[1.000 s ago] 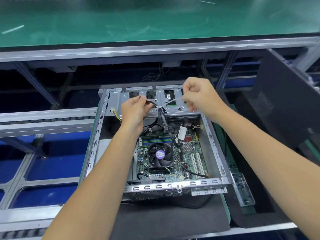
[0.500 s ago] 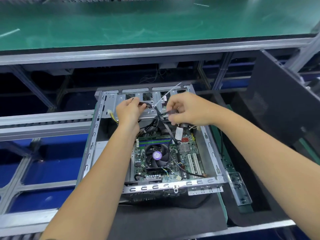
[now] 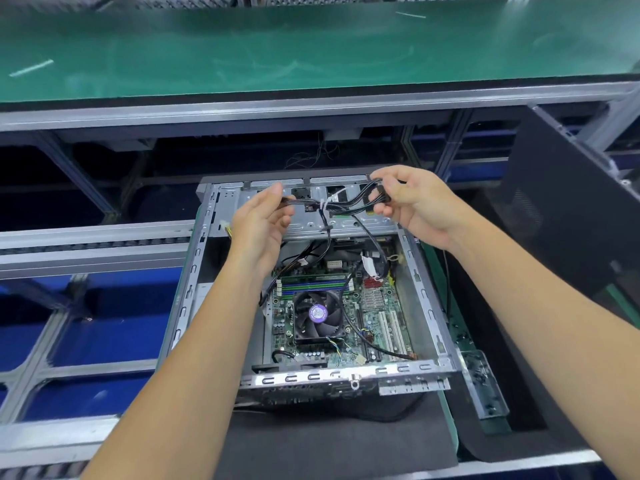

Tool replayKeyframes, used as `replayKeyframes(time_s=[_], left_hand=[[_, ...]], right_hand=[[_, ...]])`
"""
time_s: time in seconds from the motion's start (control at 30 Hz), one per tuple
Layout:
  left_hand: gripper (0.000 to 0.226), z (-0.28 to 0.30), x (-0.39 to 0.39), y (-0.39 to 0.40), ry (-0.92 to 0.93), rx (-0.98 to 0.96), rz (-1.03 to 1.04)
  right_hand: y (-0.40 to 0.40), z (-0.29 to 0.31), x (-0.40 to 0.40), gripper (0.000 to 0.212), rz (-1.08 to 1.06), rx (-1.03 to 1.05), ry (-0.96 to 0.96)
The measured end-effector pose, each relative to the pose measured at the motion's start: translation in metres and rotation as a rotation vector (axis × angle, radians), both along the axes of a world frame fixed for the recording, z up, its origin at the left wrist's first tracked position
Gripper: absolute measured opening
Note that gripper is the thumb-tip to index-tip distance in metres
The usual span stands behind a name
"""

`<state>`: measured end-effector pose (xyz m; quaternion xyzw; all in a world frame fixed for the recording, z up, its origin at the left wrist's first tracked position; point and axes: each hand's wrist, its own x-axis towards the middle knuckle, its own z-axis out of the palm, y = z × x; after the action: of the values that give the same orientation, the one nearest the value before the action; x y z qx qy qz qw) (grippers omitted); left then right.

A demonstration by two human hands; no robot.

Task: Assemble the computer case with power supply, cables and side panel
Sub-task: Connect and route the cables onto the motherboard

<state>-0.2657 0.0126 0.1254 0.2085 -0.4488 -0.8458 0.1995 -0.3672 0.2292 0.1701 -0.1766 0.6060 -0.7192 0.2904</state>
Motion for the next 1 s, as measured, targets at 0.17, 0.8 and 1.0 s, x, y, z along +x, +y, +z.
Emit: replayKeyframes(time_s=[0.17, 0.8, 1.0], left_hand=[[0.031, 0.011, 0.000, 0.010, 0.041, -0.079, -0.102], [0.022, 0.043, -0.011, 0.027, 0.131, -0.185, -0.109], [0.020, 0.045, -0.015, 0.037, 0.099, -0.396, -0.186]], right_hand=[[0.003, -0.003, -0.005, 0.031, -0.010, 0.102, 0.032], [-0.013, 0.004, 0.000, 0.032, 0.178, 0.477, 0.366], [-0.025, 0.006, 0.013, 0.048, 0.147, 0.464, 0.682]])
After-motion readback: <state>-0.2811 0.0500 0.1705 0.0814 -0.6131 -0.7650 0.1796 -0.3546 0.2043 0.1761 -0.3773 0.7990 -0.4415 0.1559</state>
